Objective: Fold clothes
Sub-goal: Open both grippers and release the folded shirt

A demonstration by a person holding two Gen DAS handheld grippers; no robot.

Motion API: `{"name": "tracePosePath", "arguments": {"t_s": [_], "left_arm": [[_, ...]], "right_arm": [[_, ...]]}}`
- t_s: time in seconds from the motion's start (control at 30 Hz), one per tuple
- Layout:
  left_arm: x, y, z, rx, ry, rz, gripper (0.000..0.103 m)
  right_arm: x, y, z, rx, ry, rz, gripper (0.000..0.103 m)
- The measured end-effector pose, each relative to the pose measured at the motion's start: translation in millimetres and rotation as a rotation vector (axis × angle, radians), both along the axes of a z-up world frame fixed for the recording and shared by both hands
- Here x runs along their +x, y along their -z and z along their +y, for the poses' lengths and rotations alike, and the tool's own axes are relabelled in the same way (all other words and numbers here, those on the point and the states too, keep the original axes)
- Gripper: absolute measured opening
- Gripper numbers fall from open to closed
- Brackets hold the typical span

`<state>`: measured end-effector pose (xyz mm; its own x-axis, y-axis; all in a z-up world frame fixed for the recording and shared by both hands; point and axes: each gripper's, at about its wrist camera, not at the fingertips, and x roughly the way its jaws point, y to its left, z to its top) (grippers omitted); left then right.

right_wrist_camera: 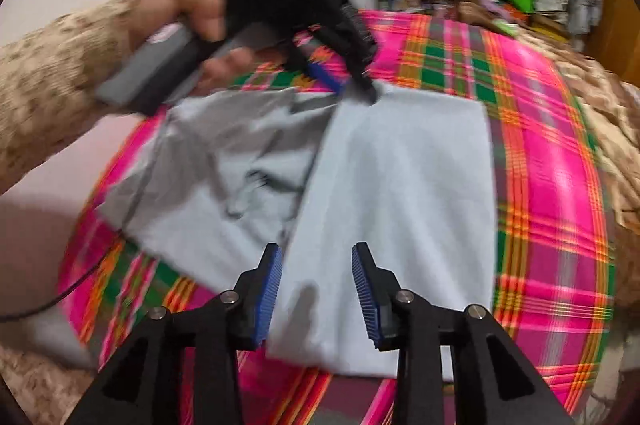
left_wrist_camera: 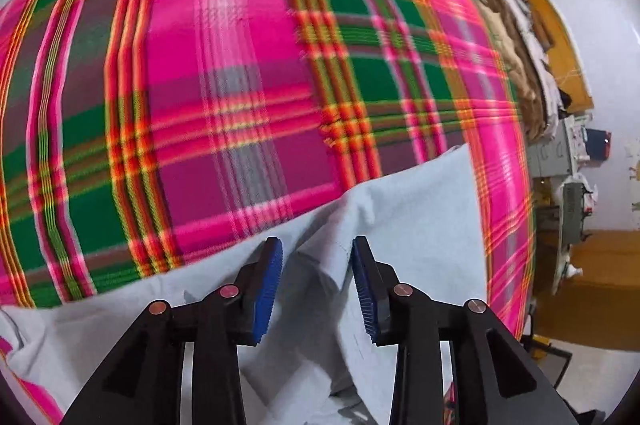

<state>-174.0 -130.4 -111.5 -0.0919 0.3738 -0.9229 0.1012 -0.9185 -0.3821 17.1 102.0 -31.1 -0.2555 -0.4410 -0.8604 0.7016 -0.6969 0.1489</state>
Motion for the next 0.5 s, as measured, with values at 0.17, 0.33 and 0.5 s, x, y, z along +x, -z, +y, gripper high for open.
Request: {"name": "tracePosePath", "arguments": {"t_s": [0.17, 0.33, 0.5], "left_arm": [[0.9, -4.4, -2.5, 0.074, -0.003, 0.013, 0.037], [-0.8, -9.8, 0.8, 0.145, -0.010, 0.025, 0.037], [-6.6, -8.1, 6.3, 0.170, 0.008, 0.025, 0.037]], "right_arm": [[-7.0, 13.0, -27.7, 0.006, 0.036, 0.059, 0.038], [-37.7, 25.8, -53.4, 0.017, 0.145, 0.142, 0.039], [-65.2, 38.5, -74.9, 0.014, 0.175, 0.116, 0.040]]}}
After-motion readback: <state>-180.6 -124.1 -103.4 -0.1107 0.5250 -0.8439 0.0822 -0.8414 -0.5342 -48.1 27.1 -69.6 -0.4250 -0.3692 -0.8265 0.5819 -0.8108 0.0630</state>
